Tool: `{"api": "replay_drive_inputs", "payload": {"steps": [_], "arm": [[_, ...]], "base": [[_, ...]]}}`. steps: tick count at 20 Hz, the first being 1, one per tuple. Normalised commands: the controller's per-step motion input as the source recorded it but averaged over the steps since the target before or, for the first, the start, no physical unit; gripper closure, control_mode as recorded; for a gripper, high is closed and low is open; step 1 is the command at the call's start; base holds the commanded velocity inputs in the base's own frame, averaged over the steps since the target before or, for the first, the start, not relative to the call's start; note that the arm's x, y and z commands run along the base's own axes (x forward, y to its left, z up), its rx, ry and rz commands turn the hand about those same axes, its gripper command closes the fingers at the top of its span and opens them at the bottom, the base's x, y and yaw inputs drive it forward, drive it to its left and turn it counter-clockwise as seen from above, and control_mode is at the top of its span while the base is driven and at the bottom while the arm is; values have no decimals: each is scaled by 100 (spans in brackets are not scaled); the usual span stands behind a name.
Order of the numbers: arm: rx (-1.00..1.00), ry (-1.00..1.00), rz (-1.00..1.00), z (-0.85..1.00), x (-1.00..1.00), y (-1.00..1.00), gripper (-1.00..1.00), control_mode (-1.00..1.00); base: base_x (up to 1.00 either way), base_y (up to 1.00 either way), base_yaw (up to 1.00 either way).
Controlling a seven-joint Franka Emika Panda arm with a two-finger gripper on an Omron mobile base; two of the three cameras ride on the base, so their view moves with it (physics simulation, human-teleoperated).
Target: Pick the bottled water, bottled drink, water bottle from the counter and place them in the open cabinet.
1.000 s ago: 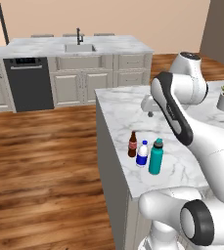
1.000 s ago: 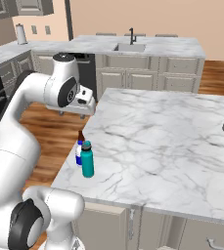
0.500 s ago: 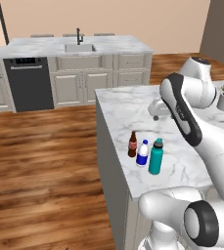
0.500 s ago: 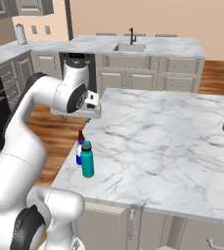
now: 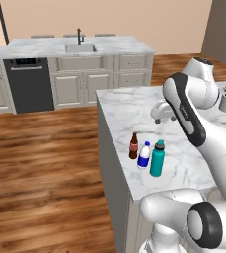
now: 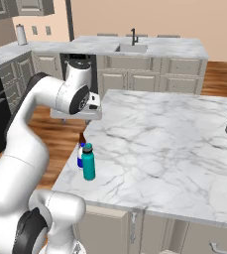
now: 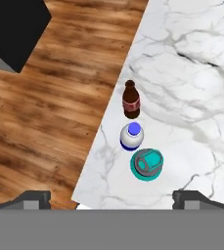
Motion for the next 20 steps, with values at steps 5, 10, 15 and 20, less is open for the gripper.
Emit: {"api": "replay_drive_inputs", "payload": {"steps": [5,10,15,20], "arm": [[0,0,11,-2,-25,-5,-100,-100],[0,-2,8,-1,-33,-19,-100,-100],[0,-9,7,-9,-31,-25,-100,-100],[4,-17,14,-25,-5,-19,-100,-100]], "base": [[0,0,0],[0,0,0],[0,0,0],[0,0,0]]}}
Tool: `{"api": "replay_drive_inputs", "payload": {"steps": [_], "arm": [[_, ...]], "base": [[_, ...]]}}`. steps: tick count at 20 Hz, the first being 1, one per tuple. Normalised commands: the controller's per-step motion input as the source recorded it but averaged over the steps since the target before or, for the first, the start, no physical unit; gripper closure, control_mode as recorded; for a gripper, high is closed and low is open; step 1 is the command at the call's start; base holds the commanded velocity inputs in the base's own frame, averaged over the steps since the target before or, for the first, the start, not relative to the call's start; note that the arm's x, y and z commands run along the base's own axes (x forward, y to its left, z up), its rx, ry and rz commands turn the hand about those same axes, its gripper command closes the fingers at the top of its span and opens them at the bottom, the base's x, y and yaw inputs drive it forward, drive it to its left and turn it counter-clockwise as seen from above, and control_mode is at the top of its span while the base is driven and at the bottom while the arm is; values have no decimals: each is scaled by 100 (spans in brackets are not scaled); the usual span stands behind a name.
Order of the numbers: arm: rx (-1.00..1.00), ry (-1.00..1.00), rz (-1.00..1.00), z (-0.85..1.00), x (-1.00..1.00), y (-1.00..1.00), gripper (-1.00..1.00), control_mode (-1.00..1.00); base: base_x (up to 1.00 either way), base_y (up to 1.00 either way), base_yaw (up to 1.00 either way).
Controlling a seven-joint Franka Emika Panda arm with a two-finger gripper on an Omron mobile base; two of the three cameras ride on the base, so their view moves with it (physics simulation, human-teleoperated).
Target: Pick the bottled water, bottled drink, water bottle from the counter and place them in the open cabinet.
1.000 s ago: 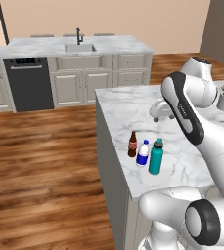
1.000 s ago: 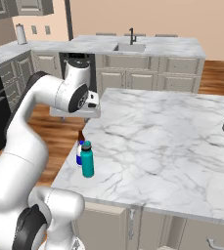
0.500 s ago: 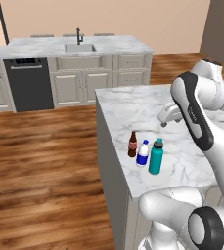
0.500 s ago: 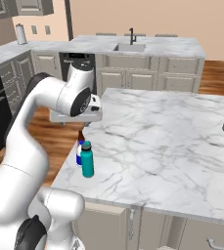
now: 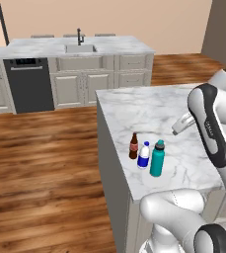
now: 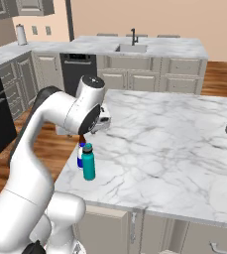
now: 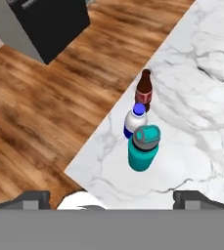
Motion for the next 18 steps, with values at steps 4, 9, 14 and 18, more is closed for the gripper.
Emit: {"api": "replay_drive_inputs", "payload": {"steps": [4,9,14,18], "arm": [[6,-17,17,-31,0,-14,-100,-100],[7,-9,17,-36,1,-9,-100,-100],[6,-2,16,-36,10,-3,-100,-100],[4,-4,18,-45,22,0,-100,-100]], "base": [[0,0,0],[0,0,0],[0,0,0],[0,0,0]]}}
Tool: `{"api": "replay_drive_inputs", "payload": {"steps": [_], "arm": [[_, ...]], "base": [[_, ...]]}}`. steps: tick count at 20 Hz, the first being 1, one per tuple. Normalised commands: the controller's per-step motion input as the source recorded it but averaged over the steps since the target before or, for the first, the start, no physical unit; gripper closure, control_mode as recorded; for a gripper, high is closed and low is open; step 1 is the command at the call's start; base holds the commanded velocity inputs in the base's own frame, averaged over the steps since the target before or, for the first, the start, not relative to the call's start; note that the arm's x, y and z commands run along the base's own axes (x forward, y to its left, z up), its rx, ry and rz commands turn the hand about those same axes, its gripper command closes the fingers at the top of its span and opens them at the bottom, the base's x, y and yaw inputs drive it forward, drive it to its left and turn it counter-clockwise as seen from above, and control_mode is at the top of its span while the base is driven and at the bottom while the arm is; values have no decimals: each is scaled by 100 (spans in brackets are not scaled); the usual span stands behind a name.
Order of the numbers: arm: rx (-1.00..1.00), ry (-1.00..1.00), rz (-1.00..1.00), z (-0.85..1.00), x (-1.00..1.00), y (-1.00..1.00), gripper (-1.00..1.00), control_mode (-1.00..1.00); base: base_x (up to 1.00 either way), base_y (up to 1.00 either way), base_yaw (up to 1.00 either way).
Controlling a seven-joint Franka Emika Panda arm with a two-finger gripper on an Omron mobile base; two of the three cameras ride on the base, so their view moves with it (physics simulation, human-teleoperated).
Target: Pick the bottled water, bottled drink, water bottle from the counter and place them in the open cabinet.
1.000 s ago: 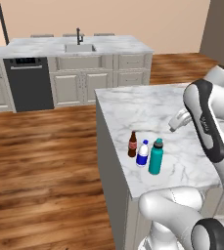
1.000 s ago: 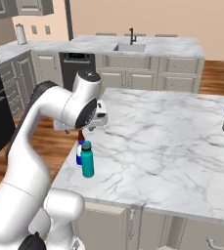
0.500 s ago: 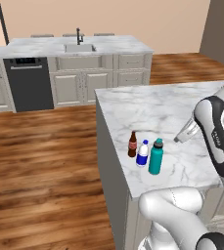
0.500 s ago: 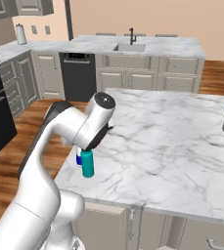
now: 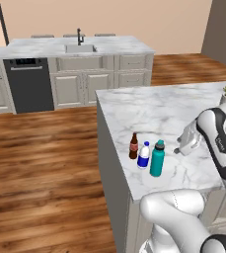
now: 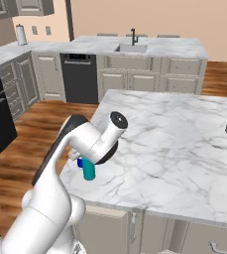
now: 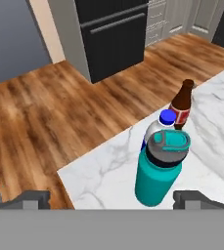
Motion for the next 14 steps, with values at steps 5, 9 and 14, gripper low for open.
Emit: {"api": "replay_drive_inputs", "payload": {"steps": [5,9,14], "arm": [[2,-11,18,-40,43,0,-100,-100],[0,-4,13,-28,16,0,-100,-100],[0,-2,10,-27,4,0,-100,-100]], "base": [[0,0,0],[0,0,0],[0,0,0]]}}
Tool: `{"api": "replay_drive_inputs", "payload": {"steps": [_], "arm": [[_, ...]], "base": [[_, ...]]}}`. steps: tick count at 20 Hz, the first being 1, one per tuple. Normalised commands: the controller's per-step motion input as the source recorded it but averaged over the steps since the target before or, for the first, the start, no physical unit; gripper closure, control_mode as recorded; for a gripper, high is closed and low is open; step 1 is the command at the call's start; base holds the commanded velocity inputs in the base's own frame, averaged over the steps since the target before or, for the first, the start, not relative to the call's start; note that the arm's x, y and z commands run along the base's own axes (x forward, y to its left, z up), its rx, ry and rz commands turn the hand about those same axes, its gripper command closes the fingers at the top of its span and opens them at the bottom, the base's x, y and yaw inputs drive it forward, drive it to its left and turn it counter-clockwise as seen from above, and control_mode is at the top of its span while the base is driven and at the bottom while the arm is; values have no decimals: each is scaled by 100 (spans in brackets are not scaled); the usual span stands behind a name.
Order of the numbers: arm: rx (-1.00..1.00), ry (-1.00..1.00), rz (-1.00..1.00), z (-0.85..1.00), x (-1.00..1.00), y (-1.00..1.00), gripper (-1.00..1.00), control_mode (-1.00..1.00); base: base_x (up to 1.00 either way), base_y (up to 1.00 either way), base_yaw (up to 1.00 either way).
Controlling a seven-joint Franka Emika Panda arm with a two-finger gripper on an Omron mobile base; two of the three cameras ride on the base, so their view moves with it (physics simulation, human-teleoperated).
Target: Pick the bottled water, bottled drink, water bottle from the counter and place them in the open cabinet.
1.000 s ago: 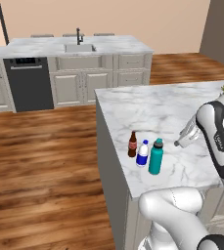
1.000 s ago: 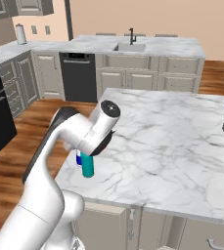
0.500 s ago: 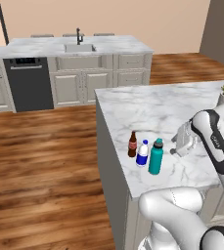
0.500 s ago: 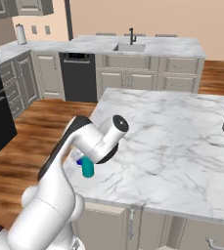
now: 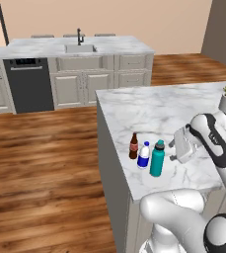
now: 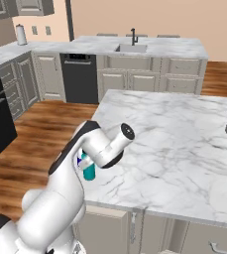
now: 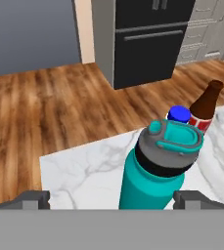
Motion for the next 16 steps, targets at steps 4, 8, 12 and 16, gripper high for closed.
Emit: {"api": "replay_drive_inputs", "payload": {"steps": [4,8,12,16], "arm": [[0,0,7,-21,10,0,-100,-100],[0,0,3,-14,16,0,-100,-100],[0,0,2,-11,15,0,-100,-100],[0,0,1,-9,16,0,-100,-100]], "base": [[0,0,0],[0,0,0],[0,0,0],[0,0,0]]}}
